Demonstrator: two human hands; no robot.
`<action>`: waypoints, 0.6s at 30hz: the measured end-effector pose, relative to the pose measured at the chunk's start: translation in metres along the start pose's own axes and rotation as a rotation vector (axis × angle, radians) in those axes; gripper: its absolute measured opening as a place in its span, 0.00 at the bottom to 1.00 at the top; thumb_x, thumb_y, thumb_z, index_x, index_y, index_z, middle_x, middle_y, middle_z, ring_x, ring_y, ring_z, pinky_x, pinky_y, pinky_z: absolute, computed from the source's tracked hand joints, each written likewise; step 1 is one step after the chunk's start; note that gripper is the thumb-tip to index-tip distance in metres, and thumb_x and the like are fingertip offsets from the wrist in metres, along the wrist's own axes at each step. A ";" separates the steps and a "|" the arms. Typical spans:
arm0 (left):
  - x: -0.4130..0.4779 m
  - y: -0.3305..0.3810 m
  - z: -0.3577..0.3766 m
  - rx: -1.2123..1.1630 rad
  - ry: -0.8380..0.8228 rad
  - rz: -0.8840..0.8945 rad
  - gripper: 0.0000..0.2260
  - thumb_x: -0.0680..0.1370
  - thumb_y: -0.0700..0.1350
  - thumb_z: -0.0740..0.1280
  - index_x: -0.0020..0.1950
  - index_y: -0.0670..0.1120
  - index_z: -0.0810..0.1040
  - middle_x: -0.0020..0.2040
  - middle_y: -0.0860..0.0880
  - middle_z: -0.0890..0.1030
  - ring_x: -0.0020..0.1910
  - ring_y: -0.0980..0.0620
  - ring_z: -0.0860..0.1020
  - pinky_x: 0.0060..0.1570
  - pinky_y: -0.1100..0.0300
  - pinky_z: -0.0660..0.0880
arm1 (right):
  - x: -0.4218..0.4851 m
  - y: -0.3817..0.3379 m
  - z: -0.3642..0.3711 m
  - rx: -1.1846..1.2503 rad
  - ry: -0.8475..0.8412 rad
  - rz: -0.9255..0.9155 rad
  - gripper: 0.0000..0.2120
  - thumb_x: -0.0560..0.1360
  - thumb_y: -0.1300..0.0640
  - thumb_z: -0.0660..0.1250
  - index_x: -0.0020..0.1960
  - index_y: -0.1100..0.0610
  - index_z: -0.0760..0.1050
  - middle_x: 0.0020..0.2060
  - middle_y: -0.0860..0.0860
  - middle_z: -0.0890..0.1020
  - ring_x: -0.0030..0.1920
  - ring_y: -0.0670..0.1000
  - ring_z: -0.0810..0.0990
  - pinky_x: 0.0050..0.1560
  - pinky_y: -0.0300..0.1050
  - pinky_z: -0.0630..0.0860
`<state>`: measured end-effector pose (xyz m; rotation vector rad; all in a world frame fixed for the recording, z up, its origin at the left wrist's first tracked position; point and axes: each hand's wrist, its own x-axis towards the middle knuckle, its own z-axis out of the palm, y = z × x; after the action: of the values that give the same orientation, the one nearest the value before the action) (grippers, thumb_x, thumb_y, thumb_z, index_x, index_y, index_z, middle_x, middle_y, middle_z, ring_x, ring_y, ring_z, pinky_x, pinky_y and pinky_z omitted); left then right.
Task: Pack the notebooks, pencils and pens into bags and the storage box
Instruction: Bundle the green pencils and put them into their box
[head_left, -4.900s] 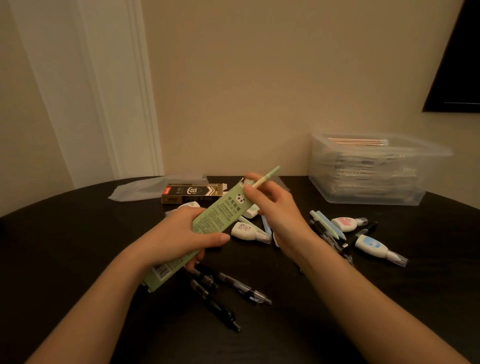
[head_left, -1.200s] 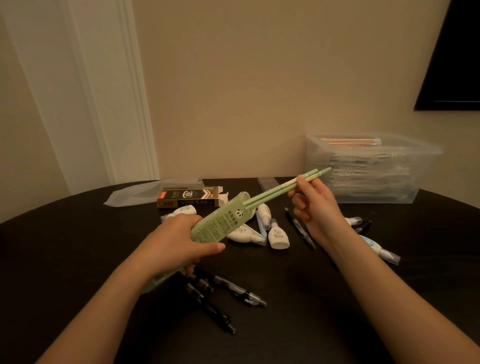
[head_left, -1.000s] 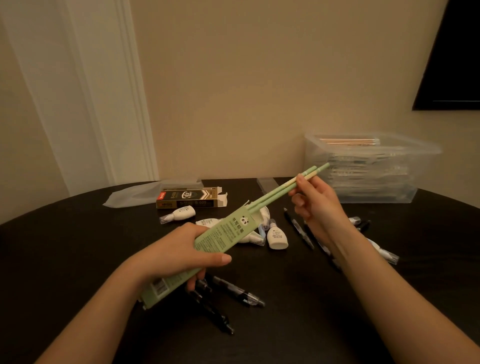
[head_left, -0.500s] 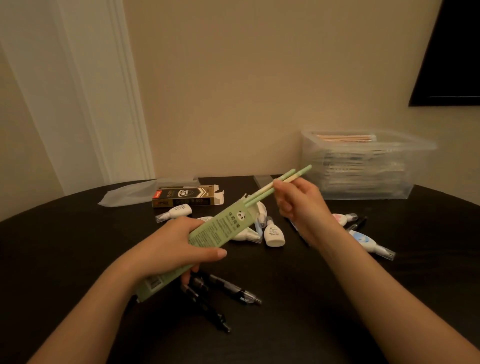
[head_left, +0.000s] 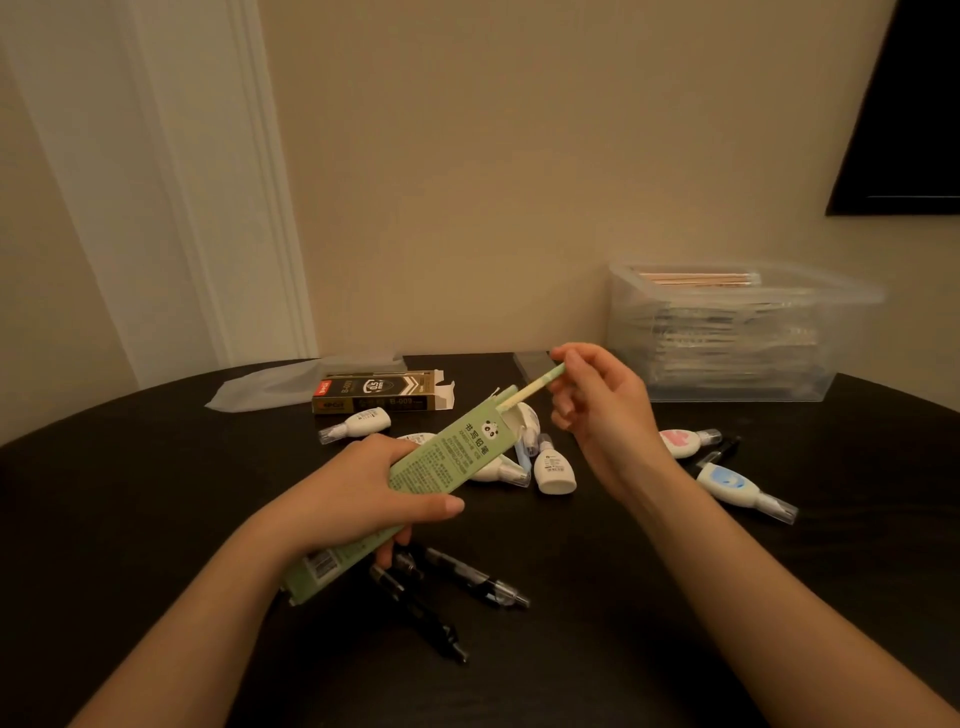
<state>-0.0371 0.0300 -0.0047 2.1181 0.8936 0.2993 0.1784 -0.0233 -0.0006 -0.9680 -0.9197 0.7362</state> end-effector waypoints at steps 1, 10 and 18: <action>0.000 0.000 0.000 0.003 0.003 0.000 0.14 0.71 0.54 0.70 0.55 0.58 0.72 0.37 0.47 0.81 0.31 0.51 0.79 0.32 0.61 0.77 | -0.001 0.001 0.001 -0.023 -0.007 -0.005 0.06 0.79 0.62 0.60 0.47 0.58 0.75 0.29 0.49 0.77 0.25 0.44 0.69 0.27 0.37 0.67; -0.003 0.004 0.003 -0.028 0.040 0.022 0.11 0.72 0.53 0.70 0.53 0.58 0.73 0.36 0.48 0.81 0.28 0.53 0.78 0.31 0.63 0.76 | -0.017 0.006 0.017 -0.360 -0.183 -0.140 0.09 0.77 0.60 0.65 0.39 0.53 0.78 0.41 0.48 0.81 0.40 0.42 0.78 0.35 0.31 0.72; -0.003 0.006 0.001 -0.126 0.114 0.024 0.10 0.74 0.53 0.68 0.54 0.54 0.73 0.30 0.50 0.81 0.26 0.53 0.78 0.29 0.62 0.76 | -0.019 0.003 0.019 -0.340 -0.324 -0.124 0.13 0.80 0.59 0.59 0.53 0.44 0.77 0.59 0.44 0.74 0.58 0.40 0.74 0.46 0.30 0.74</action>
<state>-0.0361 0.0250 -0.0009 2.0126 0.8918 0.4809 0.1525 -0.0314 -0.0044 -1.0931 -1.4097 0.6531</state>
